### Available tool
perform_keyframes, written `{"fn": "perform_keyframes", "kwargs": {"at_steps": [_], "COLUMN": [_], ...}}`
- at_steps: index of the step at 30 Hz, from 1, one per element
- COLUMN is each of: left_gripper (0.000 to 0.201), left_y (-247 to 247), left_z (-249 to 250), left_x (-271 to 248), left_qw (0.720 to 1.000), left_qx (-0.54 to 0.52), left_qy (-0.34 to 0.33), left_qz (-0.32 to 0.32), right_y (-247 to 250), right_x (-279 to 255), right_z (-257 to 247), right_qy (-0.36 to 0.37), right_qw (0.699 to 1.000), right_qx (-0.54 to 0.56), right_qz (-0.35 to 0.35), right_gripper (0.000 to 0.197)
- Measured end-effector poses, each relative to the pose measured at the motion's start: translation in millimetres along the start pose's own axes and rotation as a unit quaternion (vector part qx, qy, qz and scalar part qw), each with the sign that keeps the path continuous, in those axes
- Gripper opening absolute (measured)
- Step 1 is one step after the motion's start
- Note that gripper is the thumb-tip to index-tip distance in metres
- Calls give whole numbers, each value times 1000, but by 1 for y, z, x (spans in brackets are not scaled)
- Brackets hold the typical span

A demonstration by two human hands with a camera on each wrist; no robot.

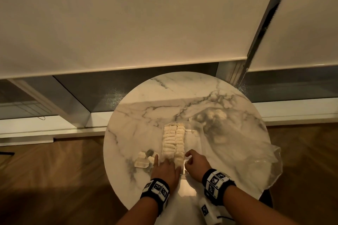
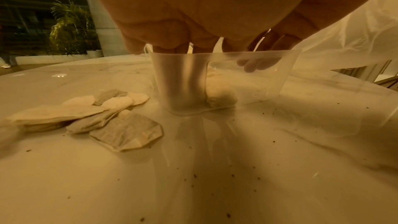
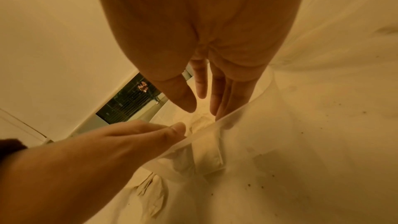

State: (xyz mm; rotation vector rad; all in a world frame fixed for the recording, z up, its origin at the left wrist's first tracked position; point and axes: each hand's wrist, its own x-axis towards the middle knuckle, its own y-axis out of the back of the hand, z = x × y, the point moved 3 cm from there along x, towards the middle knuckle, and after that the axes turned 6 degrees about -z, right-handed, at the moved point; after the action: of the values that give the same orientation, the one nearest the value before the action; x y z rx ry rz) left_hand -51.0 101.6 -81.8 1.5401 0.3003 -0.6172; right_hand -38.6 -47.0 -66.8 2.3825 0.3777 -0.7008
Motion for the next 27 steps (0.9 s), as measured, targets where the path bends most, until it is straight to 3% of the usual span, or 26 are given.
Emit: {"fn": "perform_keyframes", "kwargs": {"at_steps": [7, 12, 15, 18, 20, 23, 27], "left_gripper": [54, 51, 42, 33, 30, 25, 28], "left_y": [0, 0, 8, 13, 8, -6, -22], "left_z": [-3, -8, -13, -33, -56, -102, -151], "left_x": [-2, -6, -14, -26, -30, -26, -19], "left_qw": [1000, 998, 994, 978, 967, 935, 862], "left_qx": [-26, -50, -48, -116, -177, -287, -431], "left_qy": [-17, -41, -75, -89, -53, 57, 242], "left_qz": [5, 25, 70, 147, 176, 200, 109], "right_y": [-13, -15, -16, -16, -16, -20, -23], "right_x": [-6, -6, -4, -1, 0, 2, 3], "right_z": [-3, -5, -9, -14, -17, -20, -21], "right_qy": [14, 7, 13, 23, 29, 28, 5], "right_qw": [998, 996, 996, 997, 997, 998, 997], "right_qx": [-59, -79, -81, -80, -69, -52, -29], "right_qz": [-3, -36, -29, 3, 16, 34, 67], "right_gripper": [22, 34, 36, 27, 24, 22, 21]}}
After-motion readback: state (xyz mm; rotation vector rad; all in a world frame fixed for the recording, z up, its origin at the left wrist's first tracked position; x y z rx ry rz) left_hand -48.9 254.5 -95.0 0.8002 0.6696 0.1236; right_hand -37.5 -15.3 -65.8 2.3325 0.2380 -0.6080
